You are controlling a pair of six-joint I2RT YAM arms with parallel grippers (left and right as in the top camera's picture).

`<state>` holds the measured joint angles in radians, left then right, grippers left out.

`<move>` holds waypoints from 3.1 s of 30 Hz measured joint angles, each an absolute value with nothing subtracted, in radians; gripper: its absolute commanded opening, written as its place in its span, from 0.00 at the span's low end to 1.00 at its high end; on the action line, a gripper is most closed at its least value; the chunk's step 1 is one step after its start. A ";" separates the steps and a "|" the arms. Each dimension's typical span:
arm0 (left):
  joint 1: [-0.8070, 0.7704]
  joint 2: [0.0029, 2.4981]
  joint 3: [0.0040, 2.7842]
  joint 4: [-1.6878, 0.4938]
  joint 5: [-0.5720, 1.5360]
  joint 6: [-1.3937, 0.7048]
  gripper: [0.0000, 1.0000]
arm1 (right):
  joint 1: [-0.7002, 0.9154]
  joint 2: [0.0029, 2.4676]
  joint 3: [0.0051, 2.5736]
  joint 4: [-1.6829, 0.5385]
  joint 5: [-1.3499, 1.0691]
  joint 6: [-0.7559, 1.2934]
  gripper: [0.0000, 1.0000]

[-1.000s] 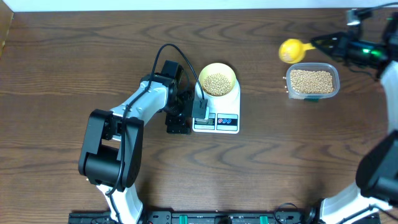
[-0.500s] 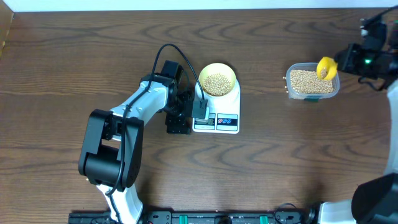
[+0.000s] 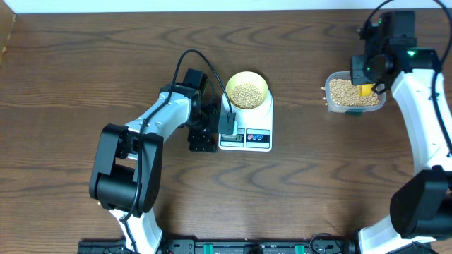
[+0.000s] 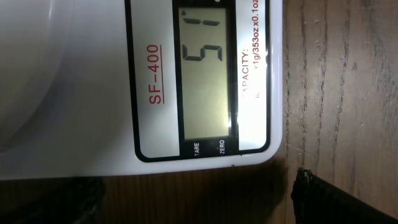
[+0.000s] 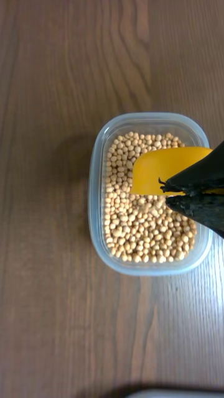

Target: Scoop item into bowl and weigh 50g on scale

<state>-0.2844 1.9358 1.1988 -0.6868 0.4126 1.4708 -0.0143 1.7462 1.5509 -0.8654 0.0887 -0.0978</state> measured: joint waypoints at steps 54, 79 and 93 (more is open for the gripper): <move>-0.284 1.936 1.199 -0.687 0.413 1.471 0.98 | 0.437 1.765 1.531 -0.562 -0.451 -0.533 0.01; -0.284 1.936 1.199 -0.687 0.413 1.471 0.98 | 0.437 1.765 1.304 -0.268 -0.416 -0.535 0.01; -0.284 1.936 1.199 -0.687 0.413 1.471 0.98 | 0.437 1.765 1.214 -0.144 -0.388 -0.535 0.01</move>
